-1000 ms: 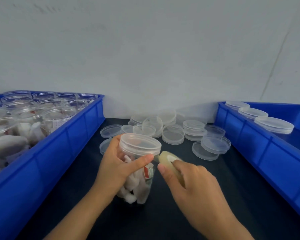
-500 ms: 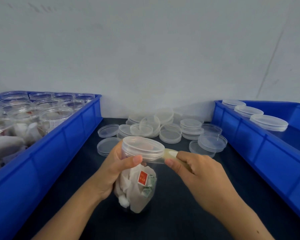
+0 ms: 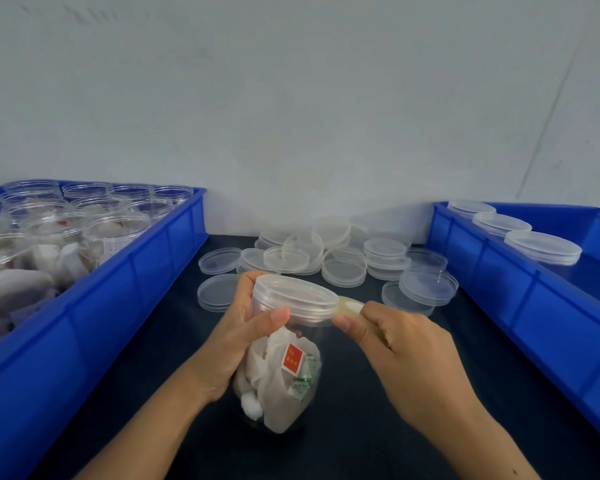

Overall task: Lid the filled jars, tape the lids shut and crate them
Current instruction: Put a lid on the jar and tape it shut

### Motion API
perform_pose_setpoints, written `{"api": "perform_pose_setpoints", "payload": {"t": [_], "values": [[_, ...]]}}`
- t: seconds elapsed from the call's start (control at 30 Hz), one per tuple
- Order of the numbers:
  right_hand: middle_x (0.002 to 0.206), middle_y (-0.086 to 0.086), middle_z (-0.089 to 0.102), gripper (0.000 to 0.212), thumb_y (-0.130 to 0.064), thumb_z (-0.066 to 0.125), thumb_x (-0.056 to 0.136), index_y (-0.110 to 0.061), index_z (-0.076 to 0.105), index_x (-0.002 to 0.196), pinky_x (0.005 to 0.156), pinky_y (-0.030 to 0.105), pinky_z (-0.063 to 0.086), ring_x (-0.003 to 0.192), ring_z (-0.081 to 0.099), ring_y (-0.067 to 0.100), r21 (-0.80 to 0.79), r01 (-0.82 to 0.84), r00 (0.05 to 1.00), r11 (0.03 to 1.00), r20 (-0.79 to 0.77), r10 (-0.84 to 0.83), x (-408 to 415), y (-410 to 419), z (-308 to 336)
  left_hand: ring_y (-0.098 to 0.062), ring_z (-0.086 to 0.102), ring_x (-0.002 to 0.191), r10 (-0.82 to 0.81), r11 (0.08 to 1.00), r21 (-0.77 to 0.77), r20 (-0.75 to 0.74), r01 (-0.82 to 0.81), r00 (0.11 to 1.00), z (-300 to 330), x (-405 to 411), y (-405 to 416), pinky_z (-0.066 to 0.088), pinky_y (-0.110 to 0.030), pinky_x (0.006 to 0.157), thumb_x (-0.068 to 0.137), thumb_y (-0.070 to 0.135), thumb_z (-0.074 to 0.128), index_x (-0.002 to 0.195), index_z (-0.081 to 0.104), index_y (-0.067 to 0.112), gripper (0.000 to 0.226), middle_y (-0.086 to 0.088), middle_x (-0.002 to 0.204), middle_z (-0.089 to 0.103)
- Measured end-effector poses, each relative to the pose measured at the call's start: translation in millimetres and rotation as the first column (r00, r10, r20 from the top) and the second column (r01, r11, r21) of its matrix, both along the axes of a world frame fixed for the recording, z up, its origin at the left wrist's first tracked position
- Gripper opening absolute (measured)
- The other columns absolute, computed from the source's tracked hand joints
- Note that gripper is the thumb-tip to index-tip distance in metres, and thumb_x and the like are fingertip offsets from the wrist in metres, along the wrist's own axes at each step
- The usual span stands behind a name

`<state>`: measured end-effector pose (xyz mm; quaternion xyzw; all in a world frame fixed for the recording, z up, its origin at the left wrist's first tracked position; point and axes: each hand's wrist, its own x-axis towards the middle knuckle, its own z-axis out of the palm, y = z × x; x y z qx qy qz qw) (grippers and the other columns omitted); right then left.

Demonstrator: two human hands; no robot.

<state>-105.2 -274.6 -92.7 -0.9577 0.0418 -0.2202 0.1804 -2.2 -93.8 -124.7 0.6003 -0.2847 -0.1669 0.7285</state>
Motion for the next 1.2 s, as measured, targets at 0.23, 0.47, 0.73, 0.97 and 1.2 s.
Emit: {"api": "perform_pose_setpoints", "payload": {"t": [0.23, 0.47, 0.73, 0.97, 1.2], "values": [[0.057, -0.003, 0.049, 0.066, -0.077, 0.005, 0.070, -0.024, 0.044, 0.068, 0.053, 0.023, 0.040, 0.054, 0.049, 0.012, -0.011, 0.024, 1.000, 1.000, -0.020, -0.024, -0.9, 1.7, -3.1, -0.018, 0.069, 0.092, 0.145, 0.986, 0.088, -0.034, -0.142, 0.989, 4.3, -0.6, -6.5, 0.054, -0.027, 0.075, 0.088, 0.058, 0.049, 0.109, 0.053, 0.020, 0.044, -0.010, 0.111, 0.067], [0.056, -0.004, 0.045, 0.063, -0.073, -0.002, 0.072, -0.024, 0.037, 0.065, 0.049, 0.022, 0.032, 0.051, 0.044, 0.014, -0.037, 0.047, 0.999, 0.998, 0.006, -0.047, -1.6, 16.8, -10.7, 0.015, 0.053, 0.112, 0.314, 0.935, 0.065, 0.307, -0.349, 0.898, 1.1, -23.4, -10.7, 0.048, -0.012, 0.084, 0.074, 0.073, 0.056, 0.131, 0.037, 0.055, 0.063, 0.043, 0.118, 0.053], [0.057, -0.007, 0.042, 0.043, -0.063, 0.008, 0.084, -0.029, 0.028, 0.066, 0.055, 0.026, 0.036, 0.056, 0.045, 0.014, -0.069, -0.104, 0.992, 0.992, 0.060, 0.108, -4.1, 13.6, -8.7, 0.014, 0.057, 0.099, 0.444, 0.851, 0.082, 0.413, -0.519, 0.795, 3.4, -24.0, -12.7, 0.047, -0.014, 0.072, 0.038, 0.068, 0.077, 0.114, 0.045, 0.046, 0.085, 0.035, 0.107, 0.058], [0.066, -0.010, 0.043, 0.035, -0.060, 0.009, 0.086, -0.033, 0.025, 0.070, 0.064, 0.025, 0.038, 0.061, 0.044, 0.008, -0.174, -0.133, 0.990, 0.976, 0.026, 0.140, -7.1, 7.4, 3.5, 0.005, 0.063, 0.098, 0.347, 0.903, 0.103, 0.397, -0.416, 0.850, 7.7, -9.7, -2.4, 0.050, -0.009, 0.075, 0.044, 0.059, 0.081, 0.117, 0.051, 0.035, 0.082, 0.026, 0.107, 0.065], [0.075, -0.012, 0.044, 0.029, -0.051, 0.018, 0.096, -0.030, 0.037, 0.087, 0.070, 0.025, 0.024, 0.073, 0.042, 0.004, -0.227, -0.133, 0.990, 0.965, 0.024, 0.142, -4.2, 2.1, 4.8, -0.010, 0.066, 0.103, 0.223, 0.955, 0.110, 0.340, -0.274, 0.914, 7.3, 1.6, 0.3, 0.055, -0.024, 0.083, 0.048, 0.045, 0.085, 0.120, 0.055, 0.024, 0.081, 0.007, 0.110, 0.069]]}}
